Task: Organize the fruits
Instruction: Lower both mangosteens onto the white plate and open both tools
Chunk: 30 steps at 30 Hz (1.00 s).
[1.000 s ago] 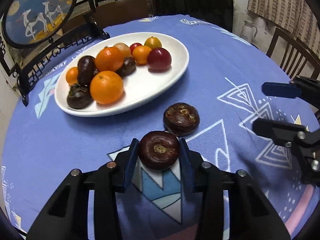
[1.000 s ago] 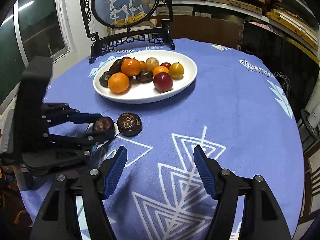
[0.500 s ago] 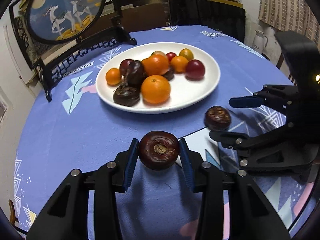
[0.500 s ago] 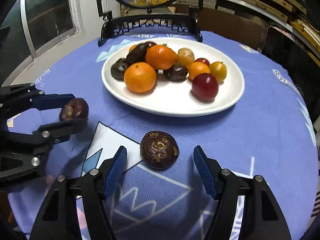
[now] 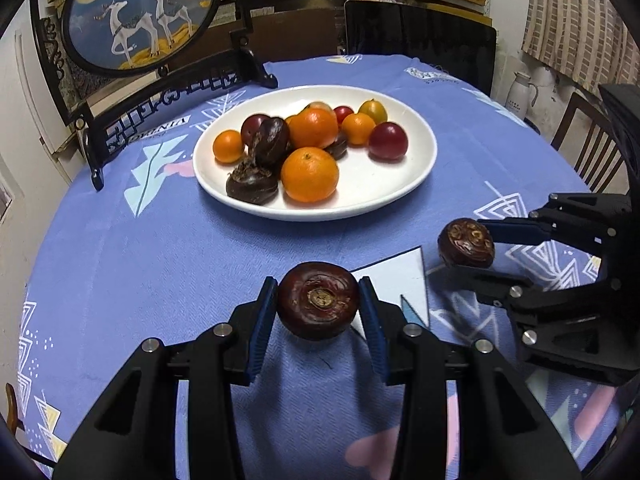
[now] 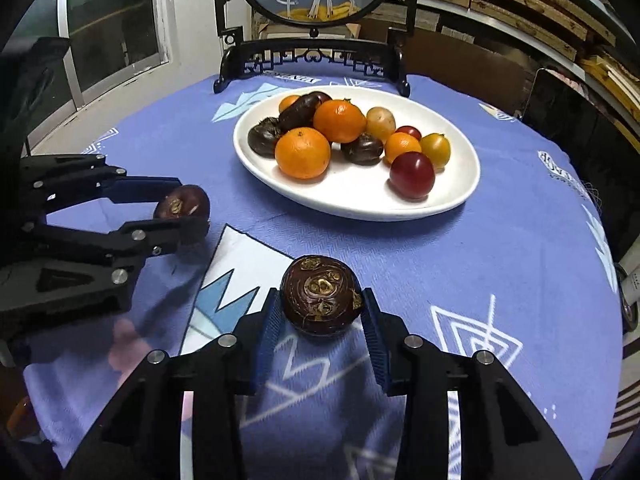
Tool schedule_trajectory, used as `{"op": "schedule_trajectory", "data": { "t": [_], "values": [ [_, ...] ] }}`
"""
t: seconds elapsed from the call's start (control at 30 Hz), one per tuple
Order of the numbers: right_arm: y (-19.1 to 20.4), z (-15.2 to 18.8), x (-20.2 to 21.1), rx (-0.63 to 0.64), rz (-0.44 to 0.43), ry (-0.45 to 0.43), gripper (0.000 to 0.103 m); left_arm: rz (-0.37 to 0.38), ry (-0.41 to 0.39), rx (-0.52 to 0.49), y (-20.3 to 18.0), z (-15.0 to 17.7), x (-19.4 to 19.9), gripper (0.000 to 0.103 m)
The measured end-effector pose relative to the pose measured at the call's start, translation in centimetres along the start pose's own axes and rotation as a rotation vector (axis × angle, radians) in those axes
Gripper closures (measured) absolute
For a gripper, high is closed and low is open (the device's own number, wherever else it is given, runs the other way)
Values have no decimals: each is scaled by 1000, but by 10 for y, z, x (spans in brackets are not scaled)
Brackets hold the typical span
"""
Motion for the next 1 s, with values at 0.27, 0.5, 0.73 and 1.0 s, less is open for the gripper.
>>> {"op": "schedule_trajectory", "data": {
  "t": [0.27, 0.5, 0.73, 1.0],
  "values": [
    [-2, -6, 21, 1, 3, -41, 62, -9, -38, -5, -3, -14, 13, 63],
    [-9, -43, 46, -16, -8, -146, 62, -29, -69, -5, 1, -36, 13, 63],
    [-28, -82, 65, -57, -11, -243, 62, -58, -116, 39, 21, -77, 13, 63],
    [-46, -112, 66, -101, -22, -307, 62, -51, -148, 95, 33, -112, 7, 63]
  ]
}}
Point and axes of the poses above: each gripper's, at about its wrist camera, not at the fingertips, and x roughly against the way its jaws point, y to its left, z to its underside, the point moved 10 cm from there along -x, roughly the way its jaws point, and after that the axes turned 7 degrees about -z, right-handed, at the moved point
